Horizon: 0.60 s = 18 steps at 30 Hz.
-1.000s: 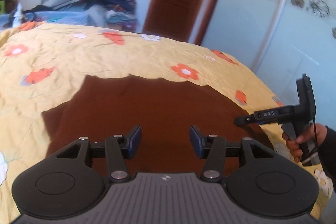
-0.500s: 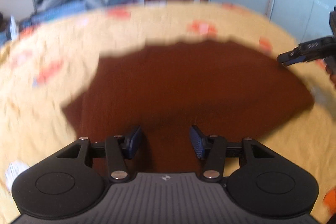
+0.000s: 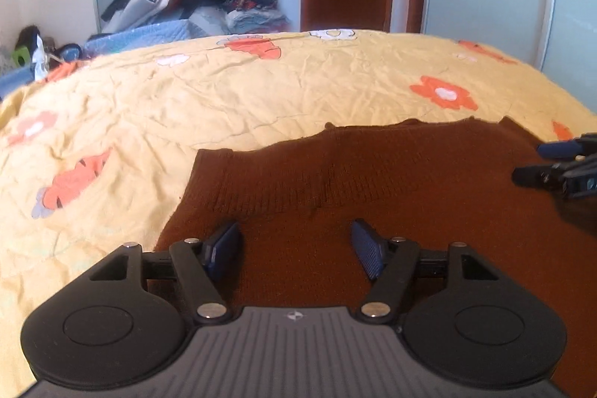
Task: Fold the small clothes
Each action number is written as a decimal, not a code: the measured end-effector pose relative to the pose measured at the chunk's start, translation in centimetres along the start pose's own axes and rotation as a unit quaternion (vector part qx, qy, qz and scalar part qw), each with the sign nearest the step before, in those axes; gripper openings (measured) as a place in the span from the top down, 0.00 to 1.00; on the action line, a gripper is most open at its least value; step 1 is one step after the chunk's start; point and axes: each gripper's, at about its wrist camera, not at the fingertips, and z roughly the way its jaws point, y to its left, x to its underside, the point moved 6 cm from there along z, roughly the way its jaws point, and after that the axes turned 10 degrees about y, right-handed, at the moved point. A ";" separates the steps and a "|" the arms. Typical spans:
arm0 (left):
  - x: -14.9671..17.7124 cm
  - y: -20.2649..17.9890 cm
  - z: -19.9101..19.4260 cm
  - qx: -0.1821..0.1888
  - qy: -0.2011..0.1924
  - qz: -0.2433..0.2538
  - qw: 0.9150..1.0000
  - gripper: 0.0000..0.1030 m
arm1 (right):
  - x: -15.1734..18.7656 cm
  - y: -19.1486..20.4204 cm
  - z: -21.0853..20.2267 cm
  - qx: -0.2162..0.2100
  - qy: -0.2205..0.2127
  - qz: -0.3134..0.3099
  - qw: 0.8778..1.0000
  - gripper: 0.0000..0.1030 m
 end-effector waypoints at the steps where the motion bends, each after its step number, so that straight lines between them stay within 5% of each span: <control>1: -0.1 0.0 0.1 -0.004 0.000 0.000 1.000 0.32 | 0.2 0.4 0.0 0.011 -0.001 -0.013 1.000 0.18; 4: -0.2 -0.4 0.1 -0.015 0.002 0.004 1.000 0.30 | -0.2 0.7 0.4 0.016 0.013 -0.028 0.999 0.08; 7: -0.6 0.0 0.4 -0.007 0.001 -0.001 1.000 0.29 | -0.5 1.0 -0.6 0.028 0.021 -0.026 0.999 0.10; 10: -0.8 -0.1 0.8 -0.011 0.000 0.000 1.000 0.29 | 0.2 2.3 -3.5 0.027 -0.008 -0.026 0.999 0.00; 13: -0.7 -0.2 0.8 -0.013 -0.002 0.000 1.000 0.28 | 3.2 2.6 -2.9 0.022 0.020 -0.051 0.998 0.00; 14: -0.7 -0.2 0.8 -0.014 -0.003 0.000 1.000 0.28 | 3.9 1.8 -3.2 0.002 -0.011 -0.034 0.999 0.00; 18: -0.1 -0.3 -0.2 -0.035 -0.010 -0.010 0.999 0.25 | 3.7 0.7 -3.3 -0.006 -0.002 -0.007 1.000 0.00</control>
